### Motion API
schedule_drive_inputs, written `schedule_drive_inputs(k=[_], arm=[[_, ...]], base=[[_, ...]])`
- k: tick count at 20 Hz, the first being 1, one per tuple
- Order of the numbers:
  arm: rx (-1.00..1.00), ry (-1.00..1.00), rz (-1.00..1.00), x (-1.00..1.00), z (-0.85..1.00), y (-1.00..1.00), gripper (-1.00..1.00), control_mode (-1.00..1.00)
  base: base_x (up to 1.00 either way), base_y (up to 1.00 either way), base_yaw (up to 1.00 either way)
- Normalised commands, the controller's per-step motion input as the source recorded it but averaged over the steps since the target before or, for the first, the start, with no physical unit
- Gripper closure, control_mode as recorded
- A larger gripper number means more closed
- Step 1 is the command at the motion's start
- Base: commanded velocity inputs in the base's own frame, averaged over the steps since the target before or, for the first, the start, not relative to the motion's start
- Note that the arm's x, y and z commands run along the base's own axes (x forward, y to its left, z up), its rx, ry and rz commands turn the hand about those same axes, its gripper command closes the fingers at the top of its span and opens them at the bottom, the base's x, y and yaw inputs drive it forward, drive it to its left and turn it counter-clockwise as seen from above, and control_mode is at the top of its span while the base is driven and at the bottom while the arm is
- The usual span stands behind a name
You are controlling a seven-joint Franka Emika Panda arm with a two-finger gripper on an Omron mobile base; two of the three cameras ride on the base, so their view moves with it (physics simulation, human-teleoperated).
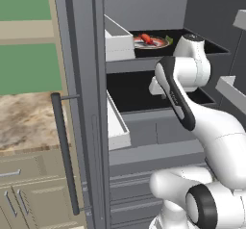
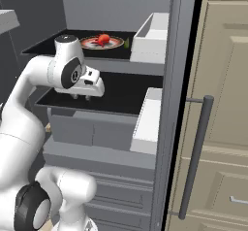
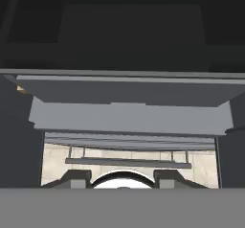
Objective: Transport the fish from the fridge to the microwave and turn on the microwave.
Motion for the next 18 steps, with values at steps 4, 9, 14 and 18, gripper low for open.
schedule_drive_inputs(k=[4,9,14,18], arm=[[0.0,-0.12,0.0,0.0,0.19,0.0,-1.0,-1.0],[0.0,-0.24,0.0,0.0,0.53,0.0,-1.0,-1.0],[0.0,-0.22,0.0,0.0,0.59,0.0,-1.0,-1.0],[0.02,-0.19,0.0,0.0,0.62,0.0,-1.0,-1.0]], base=[[0.0,0.0,0.0],[0.0,0.0,0.0],[0.0,0.0,0.0],[0.0,0.0,0.0]])
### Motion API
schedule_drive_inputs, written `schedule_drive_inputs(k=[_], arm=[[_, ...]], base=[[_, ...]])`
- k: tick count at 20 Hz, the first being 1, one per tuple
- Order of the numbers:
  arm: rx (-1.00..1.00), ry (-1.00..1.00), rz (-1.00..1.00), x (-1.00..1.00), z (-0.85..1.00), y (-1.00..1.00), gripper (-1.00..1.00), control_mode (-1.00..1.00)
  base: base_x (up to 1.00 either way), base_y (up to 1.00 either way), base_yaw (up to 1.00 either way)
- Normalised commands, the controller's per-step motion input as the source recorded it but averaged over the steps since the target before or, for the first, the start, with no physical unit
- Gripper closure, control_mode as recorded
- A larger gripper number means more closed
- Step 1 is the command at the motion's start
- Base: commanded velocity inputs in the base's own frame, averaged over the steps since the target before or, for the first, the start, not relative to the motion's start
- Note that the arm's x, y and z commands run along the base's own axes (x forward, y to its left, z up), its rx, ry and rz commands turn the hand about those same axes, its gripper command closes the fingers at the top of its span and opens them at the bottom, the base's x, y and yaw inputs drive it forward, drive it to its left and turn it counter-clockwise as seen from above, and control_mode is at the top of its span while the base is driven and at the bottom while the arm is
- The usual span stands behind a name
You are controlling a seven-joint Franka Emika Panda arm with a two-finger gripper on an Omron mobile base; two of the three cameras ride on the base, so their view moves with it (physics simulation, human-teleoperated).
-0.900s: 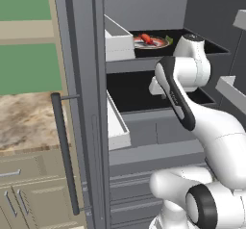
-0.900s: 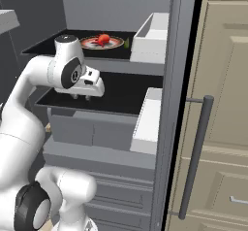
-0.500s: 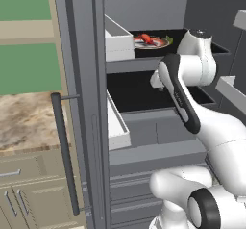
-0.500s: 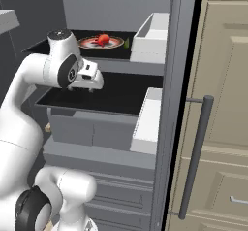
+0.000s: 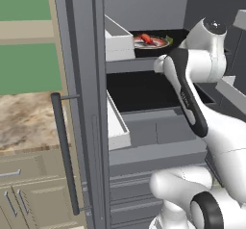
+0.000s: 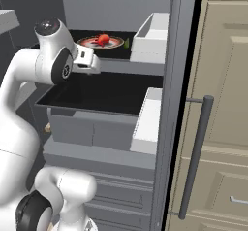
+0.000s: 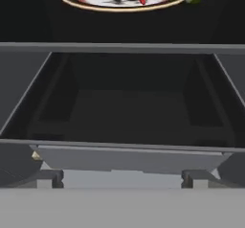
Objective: Transport the fish from the fridge to the microwave and turn on the microwave.
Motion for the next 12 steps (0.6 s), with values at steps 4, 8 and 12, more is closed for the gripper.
schedule_drive_inputs(k=[4,8,12], arm=[[0.03,-0.17,0.0,0.0,0.59,0.0,-1.0,-1.0],[0.04,-0.11,0.0,0.0,0.5,0.0,-1.0,-1.0],[0.04,-0.06,0.0,0.05,0.36,0.01,-1.0,-1.0]], base=[[0.0,0.0,0.0],[0.0,0.0,0.0],[0.0,0.0,0.0]])
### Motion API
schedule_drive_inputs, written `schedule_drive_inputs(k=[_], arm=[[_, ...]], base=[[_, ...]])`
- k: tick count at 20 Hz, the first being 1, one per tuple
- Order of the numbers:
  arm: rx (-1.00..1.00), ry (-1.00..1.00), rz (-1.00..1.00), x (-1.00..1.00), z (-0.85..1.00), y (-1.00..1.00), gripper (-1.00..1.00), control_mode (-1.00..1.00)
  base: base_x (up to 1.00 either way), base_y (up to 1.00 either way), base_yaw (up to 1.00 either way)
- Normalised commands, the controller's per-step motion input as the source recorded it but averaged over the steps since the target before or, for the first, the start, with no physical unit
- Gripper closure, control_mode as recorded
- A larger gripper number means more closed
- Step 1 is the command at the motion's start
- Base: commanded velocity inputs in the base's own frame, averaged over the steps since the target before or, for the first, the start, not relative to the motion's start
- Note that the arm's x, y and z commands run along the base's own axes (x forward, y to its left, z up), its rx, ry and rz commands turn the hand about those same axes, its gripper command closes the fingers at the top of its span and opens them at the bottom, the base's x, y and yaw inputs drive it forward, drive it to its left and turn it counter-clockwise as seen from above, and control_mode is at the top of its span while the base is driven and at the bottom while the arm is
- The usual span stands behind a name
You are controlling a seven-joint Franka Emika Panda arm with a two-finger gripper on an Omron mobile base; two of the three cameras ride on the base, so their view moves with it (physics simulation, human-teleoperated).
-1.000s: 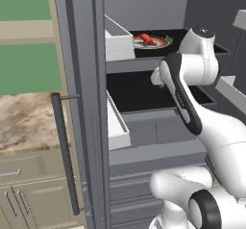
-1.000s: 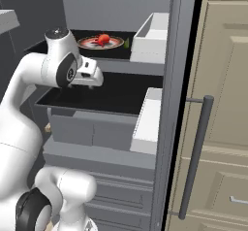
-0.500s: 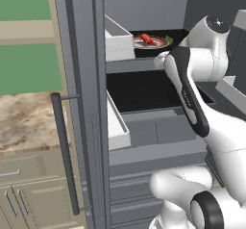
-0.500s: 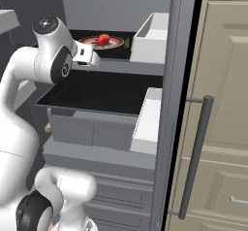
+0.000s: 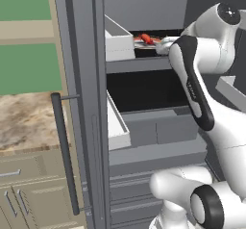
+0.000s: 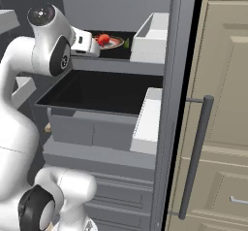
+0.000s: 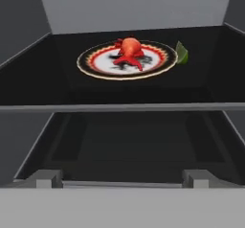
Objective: Transport the fish from the fridge to the microwave and turn on the microwave.
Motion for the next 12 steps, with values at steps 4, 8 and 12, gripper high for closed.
schedule_drive_inputs(k=[4,8,12], arm=[[0.02,-0.05,-0.01,0.13,0.21,0.05,-1.0,-1.0],[0.01,0.0,-0.03,0.18,0.09,0.0,-1.0,-1.0],[0.03,0.0,-0.03,0.24,0.0,0.0,-1.0,-1.0]], base=[[0.0,0.0,0.0],[0.0,0.0,0.0],[0.0,0.0,0.0]])
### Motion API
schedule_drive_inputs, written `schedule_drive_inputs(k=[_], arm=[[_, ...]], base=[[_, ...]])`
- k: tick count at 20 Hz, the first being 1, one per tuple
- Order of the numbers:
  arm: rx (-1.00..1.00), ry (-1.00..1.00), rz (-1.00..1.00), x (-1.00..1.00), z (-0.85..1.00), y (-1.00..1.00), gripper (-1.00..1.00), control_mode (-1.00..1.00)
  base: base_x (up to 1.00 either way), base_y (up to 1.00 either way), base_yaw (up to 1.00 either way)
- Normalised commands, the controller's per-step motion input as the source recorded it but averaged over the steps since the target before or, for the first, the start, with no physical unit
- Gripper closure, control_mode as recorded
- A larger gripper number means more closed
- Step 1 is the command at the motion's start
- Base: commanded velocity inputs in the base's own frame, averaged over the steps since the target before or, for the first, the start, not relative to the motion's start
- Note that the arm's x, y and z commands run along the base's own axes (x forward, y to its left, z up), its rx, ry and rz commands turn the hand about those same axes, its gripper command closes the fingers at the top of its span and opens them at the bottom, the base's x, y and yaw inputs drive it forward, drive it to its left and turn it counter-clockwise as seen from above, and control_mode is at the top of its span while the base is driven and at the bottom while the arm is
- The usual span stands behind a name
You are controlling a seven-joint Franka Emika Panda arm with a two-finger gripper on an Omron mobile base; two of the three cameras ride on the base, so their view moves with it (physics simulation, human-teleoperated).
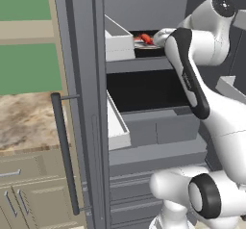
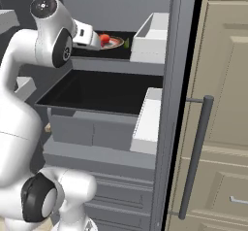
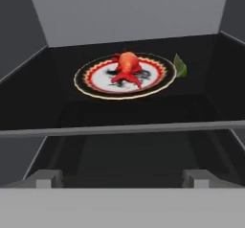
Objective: Transport the fish from the fridge to the microwave and turn on the microwave.
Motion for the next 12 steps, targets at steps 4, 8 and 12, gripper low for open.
schedule_drive_inputs(k=[4,8,12], arm=[[0.02,0.05,-0.02,0.34,0.0,0.0,-1.0,-1.0],[0.0,0.04,-0.01,0.38,0.0,0.0,-1.0,-1.0],[0.0,0.0,0.0,0.38,0.0,0.0,-1.0,-1.0]], base=[[0.0,0.0,0.0],[0.0,0.0,0.0],[0.0,0.0,0.0]])
